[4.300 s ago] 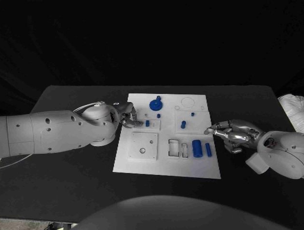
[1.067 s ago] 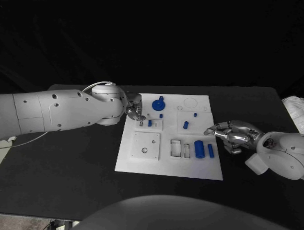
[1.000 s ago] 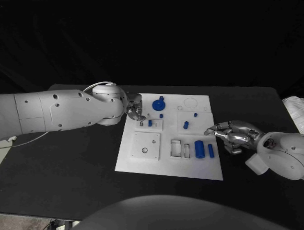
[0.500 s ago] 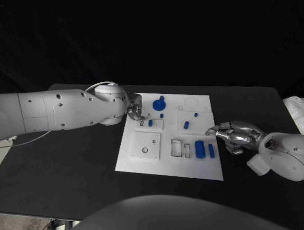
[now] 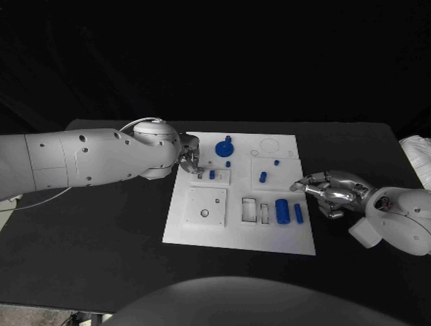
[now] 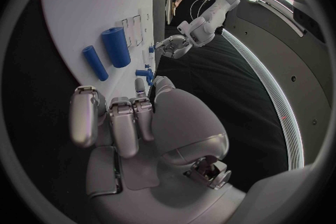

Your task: Assemble the parts on the task board

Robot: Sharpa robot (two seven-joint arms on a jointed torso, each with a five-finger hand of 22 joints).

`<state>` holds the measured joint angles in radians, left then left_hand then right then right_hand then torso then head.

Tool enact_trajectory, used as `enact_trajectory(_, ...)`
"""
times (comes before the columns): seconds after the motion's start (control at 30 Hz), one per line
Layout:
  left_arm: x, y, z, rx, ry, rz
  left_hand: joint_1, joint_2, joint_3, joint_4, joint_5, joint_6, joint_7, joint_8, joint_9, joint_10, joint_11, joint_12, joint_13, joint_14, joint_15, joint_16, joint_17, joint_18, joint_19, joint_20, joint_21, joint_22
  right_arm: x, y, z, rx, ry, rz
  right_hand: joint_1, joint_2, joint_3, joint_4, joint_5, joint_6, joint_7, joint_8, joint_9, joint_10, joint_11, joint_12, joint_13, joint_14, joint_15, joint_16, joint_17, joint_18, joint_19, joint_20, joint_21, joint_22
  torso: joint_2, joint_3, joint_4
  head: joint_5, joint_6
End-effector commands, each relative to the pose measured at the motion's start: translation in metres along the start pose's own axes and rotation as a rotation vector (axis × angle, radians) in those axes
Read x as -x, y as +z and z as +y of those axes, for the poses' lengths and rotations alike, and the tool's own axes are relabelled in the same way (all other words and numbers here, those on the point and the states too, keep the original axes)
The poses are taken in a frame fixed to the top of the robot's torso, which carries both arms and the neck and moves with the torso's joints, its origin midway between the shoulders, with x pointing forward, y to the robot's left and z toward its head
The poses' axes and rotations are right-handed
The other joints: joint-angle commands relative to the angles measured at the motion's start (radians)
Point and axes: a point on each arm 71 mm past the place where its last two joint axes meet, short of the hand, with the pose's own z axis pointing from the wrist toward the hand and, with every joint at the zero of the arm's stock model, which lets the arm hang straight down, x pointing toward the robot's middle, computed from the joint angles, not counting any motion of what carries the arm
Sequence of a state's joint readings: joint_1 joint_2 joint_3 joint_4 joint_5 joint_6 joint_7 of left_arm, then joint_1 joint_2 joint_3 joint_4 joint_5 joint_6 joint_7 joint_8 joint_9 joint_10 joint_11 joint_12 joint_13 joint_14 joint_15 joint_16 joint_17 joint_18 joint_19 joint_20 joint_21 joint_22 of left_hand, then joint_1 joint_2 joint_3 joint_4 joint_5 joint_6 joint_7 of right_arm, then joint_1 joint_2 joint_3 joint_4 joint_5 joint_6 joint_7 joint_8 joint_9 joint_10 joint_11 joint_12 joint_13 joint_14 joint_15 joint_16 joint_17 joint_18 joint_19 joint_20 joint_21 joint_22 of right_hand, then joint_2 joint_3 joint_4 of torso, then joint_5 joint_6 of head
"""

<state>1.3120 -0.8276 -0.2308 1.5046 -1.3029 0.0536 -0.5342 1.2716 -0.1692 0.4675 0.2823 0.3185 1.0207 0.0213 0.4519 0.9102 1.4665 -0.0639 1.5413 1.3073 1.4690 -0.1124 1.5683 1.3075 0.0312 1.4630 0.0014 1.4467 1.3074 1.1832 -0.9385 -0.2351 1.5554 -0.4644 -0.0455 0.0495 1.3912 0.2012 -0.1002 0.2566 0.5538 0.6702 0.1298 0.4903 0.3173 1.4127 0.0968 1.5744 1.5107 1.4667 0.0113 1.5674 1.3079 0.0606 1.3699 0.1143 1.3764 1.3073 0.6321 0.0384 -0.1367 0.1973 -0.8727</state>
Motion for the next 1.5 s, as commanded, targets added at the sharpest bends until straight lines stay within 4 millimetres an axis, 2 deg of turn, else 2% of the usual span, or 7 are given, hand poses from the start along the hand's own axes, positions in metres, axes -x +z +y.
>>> enact_trajectory(0.03,-0.003,0.000,-0.001,0.000,0.004,0.027,-0.001,0.006,-0.007,-0.002,0.006,0.013,-0.017,0.001,0.002,0.070,0.003,-0.005,0.227,0.102,0.001,0.002,0.263,-0.001,0.056,0.000,-0.004,0.224,-0.002,0.000,0.001,0.013,-0.003,0.012,0.015,0.012,0.001,0.005,-0.002,-0.005,0.000,-0.002,0.000,0.158,-0.047,-0.004,0.060,0.104,-0.009,0.003,0.263,0.000,-0.005,0.001,-0.005,0.183,0.000,-0.0005,0.0000,0.001,0.000)
enact_trajectory(1.17,-0.012,0.003,0.001,-0.011,-0.009,0.022,-0.025,0.029,-0.068,-0.001,-0.034,0.008,-0.012,-0.023,-0.003,0.037,0.008,-0.037,0.194,0.102,0.005,0.002,0.263,0.003,0.047,0.004,-0.023,0.218,-0.002,0.000,0.001,0.005,-0.003,0.017,0.016,0.012,0.004,0.004,-0.001,-0.005,-0.001,-0.002,0.000,0.158,-0.047,-0.004,0.060,0.104,-0.009,0.003,0.263,0.000,-0.006,0.001,-0.006,0.182,-0.001,-0.0001,-0.0002,-0.001,0.000)
enact_trajectory(1.5,-0.013,0.003,0.001,-0.009,-0.007,0.035,-0.027,0.030,-0.074,-0.001,-0.037,0.009,-0.012,-0.024,-0.003,0.038,0.008,-0.037,0.194,0.102,0.006,0.002,0.263,0.002,0.048,0.005,-0.023,0.219,-0.002,0.001,0.001,0.004,-0.003,0.018,0.018,0.011,0.006,0.003,0.001,-0.006,-0.001,-0.002,0.000,0.158,-0.047,-0.004,0.060,0.104,-0.009,0.003,0.263,0.000,-0.006,0.001,-0.006,0.182,-0.001,0.0002,0.0004,-0.001,0.000)
